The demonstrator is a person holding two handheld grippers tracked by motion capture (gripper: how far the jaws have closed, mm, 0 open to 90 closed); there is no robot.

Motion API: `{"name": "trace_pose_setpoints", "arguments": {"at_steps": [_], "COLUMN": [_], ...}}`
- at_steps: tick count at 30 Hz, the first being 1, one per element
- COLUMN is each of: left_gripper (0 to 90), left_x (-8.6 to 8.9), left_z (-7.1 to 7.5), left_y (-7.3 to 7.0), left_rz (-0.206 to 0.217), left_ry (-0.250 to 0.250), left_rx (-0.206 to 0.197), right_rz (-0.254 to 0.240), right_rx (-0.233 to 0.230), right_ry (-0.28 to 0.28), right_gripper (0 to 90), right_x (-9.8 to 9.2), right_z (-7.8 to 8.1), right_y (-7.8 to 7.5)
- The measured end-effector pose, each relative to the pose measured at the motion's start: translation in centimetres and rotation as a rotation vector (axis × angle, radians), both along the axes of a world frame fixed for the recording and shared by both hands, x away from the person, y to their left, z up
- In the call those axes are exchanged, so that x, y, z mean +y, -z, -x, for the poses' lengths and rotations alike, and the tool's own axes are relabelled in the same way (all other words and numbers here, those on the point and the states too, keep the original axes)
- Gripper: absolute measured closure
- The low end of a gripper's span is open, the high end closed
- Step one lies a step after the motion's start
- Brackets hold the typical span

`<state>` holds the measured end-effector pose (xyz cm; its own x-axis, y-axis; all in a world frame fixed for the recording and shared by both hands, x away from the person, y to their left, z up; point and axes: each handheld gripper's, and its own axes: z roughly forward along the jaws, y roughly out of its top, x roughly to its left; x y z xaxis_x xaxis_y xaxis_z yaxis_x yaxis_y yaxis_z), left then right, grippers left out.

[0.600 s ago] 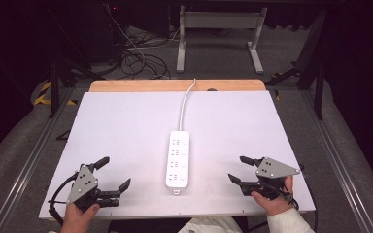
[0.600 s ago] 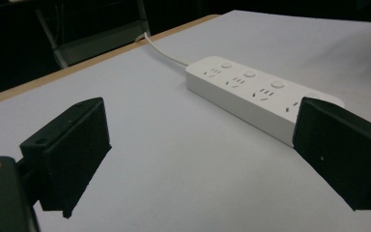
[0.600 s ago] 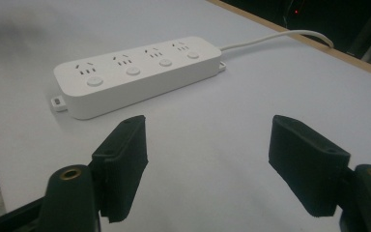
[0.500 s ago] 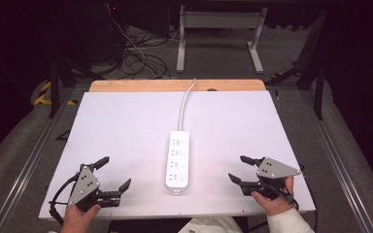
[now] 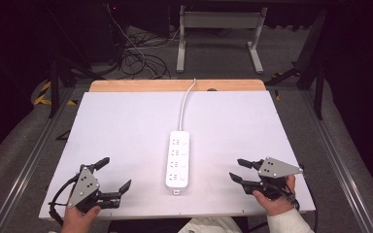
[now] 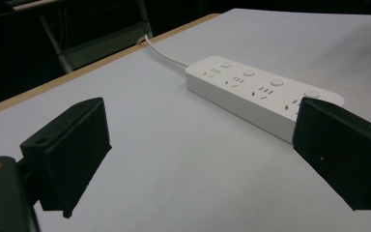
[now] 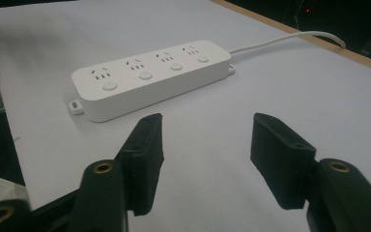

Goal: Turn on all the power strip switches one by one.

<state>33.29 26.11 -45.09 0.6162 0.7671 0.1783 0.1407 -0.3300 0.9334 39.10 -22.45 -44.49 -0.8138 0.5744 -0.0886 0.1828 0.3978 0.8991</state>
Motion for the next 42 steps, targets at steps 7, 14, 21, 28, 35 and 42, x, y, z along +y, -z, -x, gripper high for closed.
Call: {"name": "trace_pose_setpoints", "arguments": {"at_steps": [7, 14, 21, 28, 35, 42], "left_gripper": [7.0, 7.0, 7.1, 7.1, 7.1, 7.1], "left_x": [-0.2, -0.1, -0.1, -0.1, 0.0, -0.1], "left_z": [0.1, 0.1, 0.1, 0.1, 0.0, 0.1], "left_y": [0.0, 0.0, 0.0, 0.0, 0.0, 0.0], "left_rz": [-0.024, -0.023, -0.027, -0.030, -0.037, -0.033], "left_ry": [-0.004, -0.010, -0.014, -0.016, -0.019, -0.021], "left_rx": [-0.010, -0.009, -0.009, -0.010, -0.013, -0.012], "right_rz": [0.023, 0.039, 0.057, 0.054, 0.036, 0.059], "right_rx": [-0.009, 0.021, 0.045, 0.047, 0.066, 0.071], "right_ry": [-0.016, -0.065, -0.089, -0.112, -0.162, -0.187], "right_gripper": [54.7, 73.8, 89.3, 90.0, 90.0, 90.0], "right_x": [0.1, 0.8, 2.1, 3.7, 5.5, 6.9], "right_z": [0.0, -0.2, -0.9, -1.6, -2.3, -2.5], "right_y": [-0.3, -1.2, -2.4, -3.1, -3.8, -4.0]}}
